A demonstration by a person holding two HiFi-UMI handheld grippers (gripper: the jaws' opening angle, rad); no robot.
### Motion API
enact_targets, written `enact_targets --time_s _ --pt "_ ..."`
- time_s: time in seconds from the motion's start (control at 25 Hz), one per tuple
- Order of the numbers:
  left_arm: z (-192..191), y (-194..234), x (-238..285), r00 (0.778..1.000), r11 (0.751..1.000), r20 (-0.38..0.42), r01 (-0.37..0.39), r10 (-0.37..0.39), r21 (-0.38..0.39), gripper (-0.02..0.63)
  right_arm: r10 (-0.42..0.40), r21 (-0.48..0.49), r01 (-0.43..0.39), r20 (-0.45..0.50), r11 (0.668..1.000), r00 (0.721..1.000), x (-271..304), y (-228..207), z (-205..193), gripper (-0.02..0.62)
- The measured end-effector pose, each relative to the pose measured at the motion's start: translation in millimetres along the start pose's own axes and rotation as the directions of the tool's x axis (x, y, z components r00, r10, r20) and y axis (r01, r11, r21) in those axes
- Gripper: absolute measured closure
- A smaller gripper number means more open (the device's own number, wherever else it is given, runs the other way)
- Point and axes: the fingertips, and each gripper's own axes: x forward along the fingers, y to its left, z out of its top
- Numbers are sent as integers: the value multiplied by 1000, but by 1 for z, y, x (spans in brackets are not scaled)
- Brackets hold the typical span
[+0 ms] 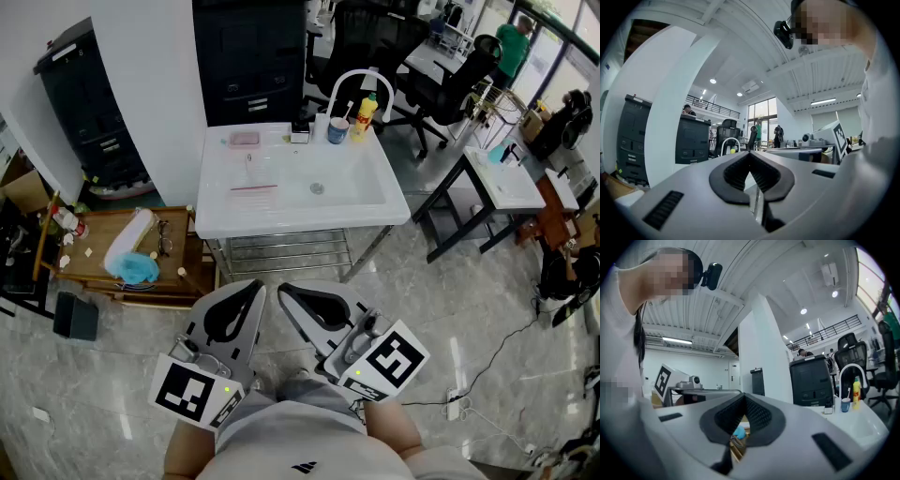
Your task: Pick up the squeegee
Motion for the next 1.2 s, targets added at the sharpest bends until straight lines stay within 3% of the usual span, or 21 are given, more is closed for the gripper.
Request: enact_targets --time_s 0.88,1.2 --pt "-9 -34 35 999 999 -4 -43 43 9 600 14 51 -14 -1 999 1000 -35 -37 -10 586" --pt "-13 -20 46 997 997 -13 -72 72 9 600 30 75 -30 2 997 1000 -24 -52 -15 586"
